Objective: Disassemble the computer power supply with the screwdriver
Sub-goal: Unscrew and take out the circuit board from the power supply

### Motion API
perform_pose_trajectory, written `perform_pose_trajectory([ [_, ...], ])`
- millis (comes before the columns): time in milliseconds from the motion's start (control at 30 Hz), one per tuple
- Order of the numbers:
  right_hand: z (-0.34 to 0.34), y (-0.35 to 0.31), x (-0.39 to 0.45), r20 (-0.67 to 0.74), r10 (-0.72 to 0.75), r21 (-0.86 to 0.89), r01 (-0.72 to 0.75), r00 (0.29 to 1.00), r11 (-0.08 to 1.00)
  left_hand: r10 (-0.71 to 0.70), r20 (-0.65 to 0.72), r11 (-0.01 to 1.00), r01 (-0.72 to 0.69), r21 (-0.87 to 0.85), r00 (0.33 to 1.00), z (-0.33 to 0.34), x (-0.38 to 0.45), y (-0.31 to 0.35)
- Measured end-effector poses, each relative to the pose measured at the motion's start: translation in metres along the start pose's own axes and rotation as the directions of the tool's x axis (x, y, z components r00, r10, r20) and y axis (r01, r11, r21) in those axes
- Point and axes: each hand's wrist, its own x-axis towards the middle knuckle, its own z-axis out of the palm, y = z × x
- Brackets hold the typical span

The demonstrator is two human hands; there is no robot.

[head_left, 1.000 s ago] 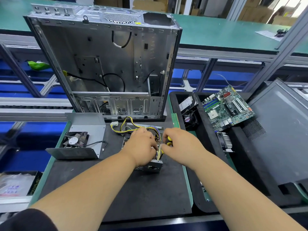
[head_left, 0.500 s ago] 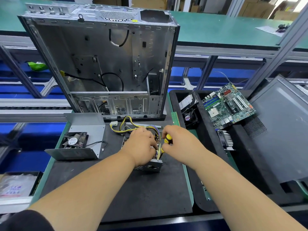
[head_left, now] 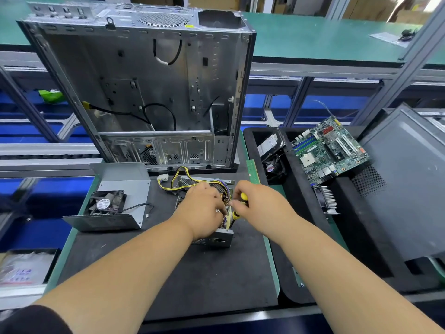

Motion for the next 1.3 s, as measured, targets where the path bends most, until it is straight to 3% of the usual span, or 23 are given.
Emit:
perform_pose_trajectory([
  [233,-0.0039,0.0008,-0.0016,-0.007,-0.041,0.112,0.042,0.999,0.993,0.003,0.017,1.0,-0.004,0.022,1.0,-0.0011,0.0019,-0.0005],
  [467,0.0022,0.0056,-0.0003,-0.026,-0.047,-0.036,0.046,0.999,0.998,-0.025,-0.016,1.0,0.025,-0.011,1.0,-0.0002,0.001,0.0003],
  [833,-0.002,0.0015,-0.0017,-0.021,-0.047,0.118,0.049,0.999,0.992,0.007,0.017,0.999,-0.008,0.043,1.0,-0.0022,0.0017,0.0008],
  [1133,-0.0023,0.0032,-0.0013,-0.023,-0.063,-0.012,0.063,0.998,0.998,-0.02,-0.003,1.0,0.02,0.013,1.0,0.0014,0.0029,-0.0018],
  [1300,-0.0006,0.0028,-0.0004,-0.03,-0.058,0.047,0.059,0.998,0.997,0.001,0.009,1.0,-0.001,0.028,1.0,0.0008,0.0026,-0.002],
])
